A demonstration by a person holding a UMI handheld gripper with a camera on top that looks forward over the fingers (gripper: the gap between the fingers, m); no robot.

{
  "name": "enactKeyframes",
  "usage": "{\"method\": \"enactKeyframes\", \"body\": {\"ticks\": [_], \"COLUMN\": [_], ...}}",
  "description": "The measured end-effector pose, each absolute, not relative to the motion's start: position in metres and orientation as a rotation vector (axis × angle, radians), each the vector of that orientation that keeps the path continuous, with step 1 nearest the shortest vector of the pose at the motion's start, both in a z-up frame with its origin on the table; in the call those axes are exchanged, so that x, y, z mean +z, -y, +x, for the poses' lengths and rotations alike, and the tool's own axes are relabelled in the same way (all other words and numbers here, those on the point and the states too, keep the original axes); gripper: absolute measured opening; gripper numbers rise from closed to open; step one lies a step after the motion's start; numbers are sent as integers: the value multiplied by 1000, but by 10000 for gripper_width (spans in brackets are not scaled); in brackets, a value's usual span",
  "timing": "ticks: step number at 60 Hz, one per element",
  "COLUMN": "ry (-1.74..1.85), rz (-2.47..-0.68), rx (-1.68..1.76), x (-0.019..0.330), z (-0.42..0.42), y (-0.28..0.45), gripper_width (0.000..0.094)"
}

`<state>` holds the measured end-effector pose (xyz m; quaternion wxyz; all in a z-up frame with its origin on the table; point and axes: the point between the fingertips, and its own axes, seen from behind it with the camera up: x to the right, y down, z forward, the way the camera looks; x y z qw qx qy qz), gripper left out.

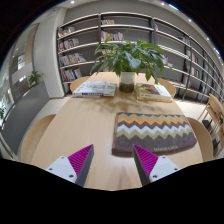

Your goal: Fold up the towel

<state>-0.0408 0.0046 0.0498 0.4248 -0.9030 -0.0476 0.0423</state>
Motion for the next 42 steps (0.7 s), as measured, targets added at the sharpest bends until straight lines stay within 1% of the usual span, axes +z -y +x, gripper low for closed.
{"method": "enactKeyframes", "body": {"ticks": [4,5,7,9,12,17,19,20,22,25,26,28,29,30,35,38,42], "ry": [117,123,109,108,107,99,97,106,126,129,129,127,124,127,146,129,77], "rz": [-2245,-2249,-2245,-2241,-2244,-2287,-2318,-2308,-2292,-2286,-2289,-2296,-2299,-2300,-2321,-2330,-2324], "rx": [104,109,101,95,77,54,38,17,-24,-71,-75,-80,-93,-107,-72,-27,64], "x": [42,49,38,35,27,4,-7,-7,-6,-6,-6,-7,-7,-7,-7,-7,9], "z": [-46,-23,-47,-47,-45,-39,-35,-33,-28,-21,-19,-16,-13,-9,-9,-10,-9], "y": [-46,-31,-73,-88,-106,-118,-116,-117,-118,-117,-117,-116,-116,-116,-117,-116,-115], "gripper_width": [763,761,750,733,715,647,599,583,512,326,282,236,125,78,42,36,34]}}
